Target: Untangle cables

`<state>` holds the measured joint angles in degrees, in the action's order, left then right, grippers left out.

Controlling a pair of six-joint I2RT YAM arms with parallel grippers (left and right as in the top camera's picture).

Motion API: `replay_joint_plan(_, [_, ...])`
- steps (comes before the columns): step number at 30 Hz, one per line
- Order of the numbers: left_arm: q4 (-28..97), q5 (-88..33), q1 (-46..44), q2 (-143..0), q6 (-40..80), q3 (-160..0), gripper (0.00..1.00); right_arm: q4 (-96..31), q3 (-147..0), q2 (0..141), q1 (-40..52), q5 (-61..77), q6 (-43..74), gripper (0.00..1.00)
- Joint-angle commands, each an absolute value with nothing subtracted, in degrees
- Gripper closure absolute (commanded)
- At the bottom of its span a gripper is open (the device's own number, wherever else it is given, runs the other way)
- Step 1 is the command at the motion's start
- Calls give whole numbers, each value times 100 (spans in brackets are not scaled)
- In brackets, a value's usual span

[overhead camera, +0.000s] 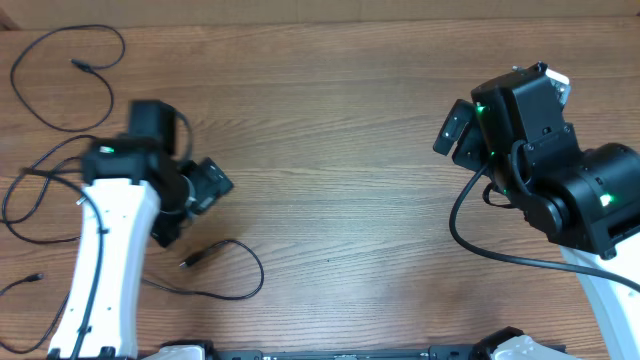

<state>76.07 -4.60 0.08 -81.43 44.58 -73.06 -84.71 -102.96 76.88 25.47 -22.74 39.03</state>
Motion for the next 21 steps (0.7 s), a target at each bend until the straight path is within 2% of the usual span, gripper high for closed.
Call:
replay_joint_plan(1, [7194, -349, -410, -8235, 5898, -6386, 1, -8455, -10280, 7664, 2521, -2329, 3942, 0])
replay_joint_plan(8, [5752, -438, -672, -8248, 6702, -5009, 0, -8455, -10280, 7664, 2521, -2329, 3942, 0])
replay_joint_plan(9, [5642, -309, -672, -8248, 6812, -4901, 2, -8455, -10280, 7664, 2521, -2329, 3942, 0])
replay_joint_plan(11, [5527, -152, -674, -8250, 7129, -4729, 11, -8455, -10280, 7664, 2521, -2329, 3942, 0])
replay_joint_plan(15, [5133, -152, -690, -8250, 7564, -4287, 18, -8455, -10280, 7664, 2521, -2329, 3942, 0])
replay_joint_plan(21, [4250, -150, -690, -8250, 7861, -3697, 19, -8455, -10280, 7664, 2521, -2329, 3942, 0])
